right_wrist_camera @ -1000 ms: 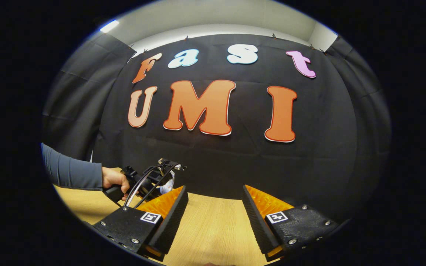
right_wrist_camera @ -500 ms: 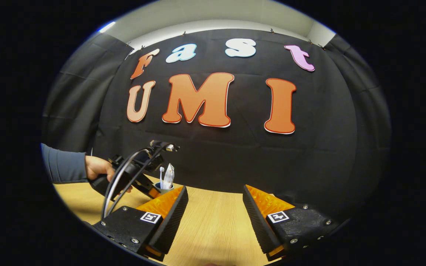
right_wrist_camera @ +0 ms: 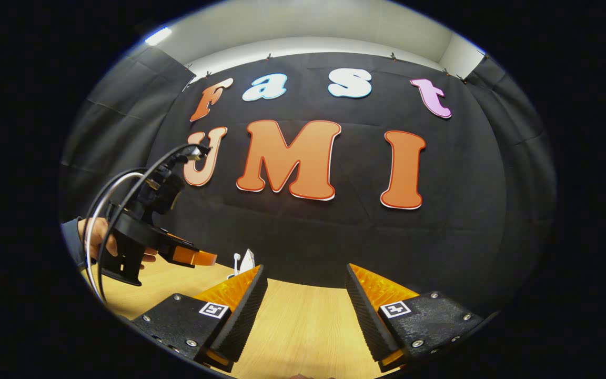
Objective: Put the toothbrush and toothpaste on the desktop into the cup, then pick up the cup and place it on the coaster on the desktop.
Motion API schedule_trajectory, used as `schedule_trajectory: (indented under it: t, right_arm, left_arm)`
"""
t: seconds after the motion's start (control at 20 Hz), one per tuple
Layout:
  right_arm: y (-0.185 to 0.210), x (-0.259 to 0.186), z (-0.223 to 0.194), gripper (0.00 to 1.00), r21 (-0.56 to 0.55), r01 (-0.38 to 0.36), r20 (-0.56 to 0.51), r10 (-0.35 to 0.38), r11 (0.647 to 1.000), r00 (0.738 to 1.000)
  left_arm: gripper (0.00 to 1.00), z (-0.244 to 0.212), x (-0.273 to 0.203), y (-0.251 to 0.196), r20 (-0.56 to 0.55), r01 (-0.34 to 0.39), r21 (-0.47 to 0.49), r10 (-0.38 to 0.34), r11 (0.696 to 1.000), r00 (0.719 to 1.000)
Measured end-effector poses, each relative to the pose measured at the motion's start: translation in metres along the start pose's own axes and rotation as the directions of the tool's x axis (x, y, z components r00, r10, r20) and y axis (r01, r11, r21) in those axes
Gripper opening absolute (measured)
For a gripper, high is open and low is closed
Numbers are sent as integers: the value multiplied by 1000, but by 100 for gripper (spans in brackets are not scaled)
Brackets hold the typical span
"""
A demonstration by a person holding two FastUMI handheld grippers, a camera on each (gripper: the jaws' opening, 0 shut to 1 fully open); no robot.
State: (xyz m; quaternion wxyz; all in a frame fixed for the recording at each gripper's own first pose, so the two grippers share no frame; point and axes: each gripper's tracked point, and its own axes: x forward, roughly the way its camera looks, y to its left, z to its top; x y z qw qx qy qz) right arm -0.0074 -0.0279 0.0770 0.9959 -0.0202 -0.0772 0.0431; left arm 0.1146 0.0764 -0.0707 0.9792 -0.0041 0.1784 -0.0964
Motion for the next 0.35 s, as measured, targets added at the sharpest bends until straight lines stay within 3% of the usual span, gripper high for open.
schedule_trajectory:
  t: [0.15,0.35]
  right_arm:
    - [10,-1,0,90,-6,1,-1,-1,1000,1000]
    - [23,-2,8,90,-4,4,15,-4,1000,1000]
  left_arm:
    - [93,12,-25,11,78,-8,39,5,999,997]
    - [93,33,-74,37,212,-86,42,76,995,974]
